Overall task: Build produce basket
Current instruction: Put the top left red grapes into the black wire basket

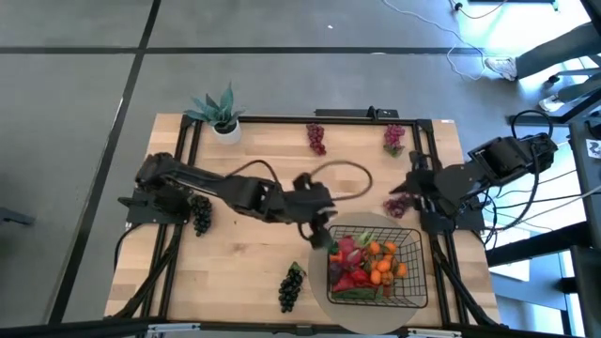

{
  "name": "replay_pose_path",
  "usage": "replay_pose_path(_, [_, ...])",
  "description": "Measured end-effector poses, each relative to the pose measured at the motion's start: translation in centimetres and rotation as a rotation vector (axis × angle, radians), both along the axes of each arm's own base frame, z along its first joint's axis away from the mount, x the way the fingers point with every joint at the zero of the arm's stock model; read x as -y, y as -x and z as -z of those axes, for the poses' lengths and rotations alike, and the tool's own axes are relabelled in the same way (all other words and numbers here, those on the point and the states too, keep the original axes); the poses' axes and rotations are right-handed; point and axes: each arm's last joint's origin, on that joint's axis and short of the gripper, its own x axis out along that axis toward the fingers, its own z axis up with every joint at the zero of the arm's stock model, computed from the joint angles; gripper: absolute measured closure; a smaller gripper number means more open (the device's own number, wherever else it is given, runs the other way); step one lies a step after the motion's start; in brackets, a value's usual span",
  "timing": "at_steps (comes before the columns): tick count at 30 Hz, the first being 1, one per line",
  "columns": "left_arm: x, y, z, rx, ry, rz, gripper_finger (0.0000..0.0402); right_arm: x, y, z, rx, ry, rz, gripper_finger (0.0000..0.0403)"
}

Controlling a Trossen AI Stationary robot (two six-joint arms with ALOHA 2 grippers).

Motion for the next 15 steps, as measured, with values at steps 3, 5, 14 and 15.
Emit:
replay_pose_path(3, [-1.1, 1.5, -0.8, -0.026, 0.068, -0.111, 0.0324, 0.3, -0.1, 0.0, 0.015, 0.004, 0.101, 0.0299])
replay_pose_path(5, [-2.1, 2.0, -0.9, -0.033, 0.126, -0.195, 0.0324, 0.6, -0.3, 0.1, 0.008, -0.013, 0.151, 0.0299])
replay_pose_path(14, [-7.7, 3.3, 0.5, -0.207, 0.354, -0.414, 0.0324, 3.4, -1.5, 0.6, -0.043, -0.027, 0.333, 0.0299])
replay_pose_path(15, [-8.4, 3.3, 0.6, -0.226, 0.375, -0.416, 0.0324, 3.9, -1.6, 0.6, -0.052, -0.034, 0.343, 0.0299])
